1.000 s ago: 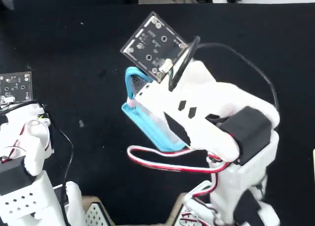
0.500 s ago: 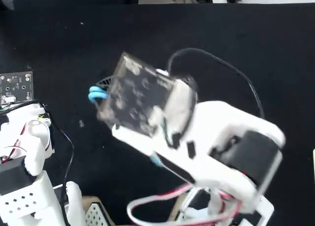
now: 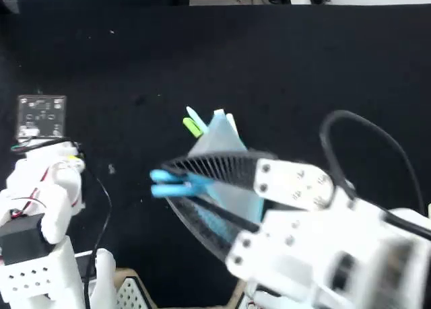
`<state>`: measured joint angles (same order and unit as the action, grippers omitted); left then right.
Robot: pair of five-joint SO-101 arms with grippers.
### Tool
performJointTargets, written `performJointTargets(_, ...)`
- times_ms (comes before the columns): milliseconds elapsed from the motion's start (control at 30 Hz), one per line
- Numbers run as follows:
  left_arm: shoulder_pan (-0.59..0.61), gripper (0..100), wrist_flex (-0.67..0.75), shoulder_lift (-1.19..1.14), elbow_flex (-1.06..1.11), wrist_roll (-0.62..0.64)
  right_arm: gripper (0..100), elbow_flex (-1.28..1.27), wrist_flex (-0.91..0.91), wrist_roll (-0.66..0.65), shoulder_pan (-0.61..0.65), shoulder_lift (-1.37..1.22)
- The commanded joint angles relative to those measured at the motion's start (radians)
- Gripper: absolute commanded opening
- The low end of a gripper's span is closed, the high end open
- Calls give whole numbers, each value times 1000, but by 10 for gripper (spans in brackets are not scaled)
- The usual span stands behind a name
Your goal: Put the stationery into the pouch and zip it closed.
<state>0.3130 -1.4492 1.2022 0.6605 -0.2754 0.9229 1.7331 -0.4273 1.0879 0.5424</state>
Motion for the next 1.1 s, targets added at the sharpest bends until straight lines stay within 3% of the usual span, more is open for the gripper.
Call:
performJointTargets(0, -128, 34, 17, 6, -56, 0, 11, 24, 25, -6, 28, 18)
performJointTargets(200, -251, 50, 11, 6, -188, 3, 11, 10, 28, -6, 28, 73)
performJointTargets(367, -349, 206, -35, 6, -266, 60, 11, -137, 28, -6, 26, 130)
performJointTargets(467, -456, 212, -112, 17, -317, 58, 11, -229, 20, -6, 20, 165)
performJointTargets(600, -665, 209, -241, 17, -450, 12, 11, -285, 9, -6, -83, 191)
performJointTargets(667, -714, 209, -281, 17, -492, -29, 11, -289, 2, -6, -129, 202)
performJointTargets(900, -553, 209, -311, 17, -470, -149, 11, -288, 6, -6, -158, 209)
performJointTargets(1067, -519, 209, -311, 18, -444, -195, 11, -292, 6, -8, -158, 209)
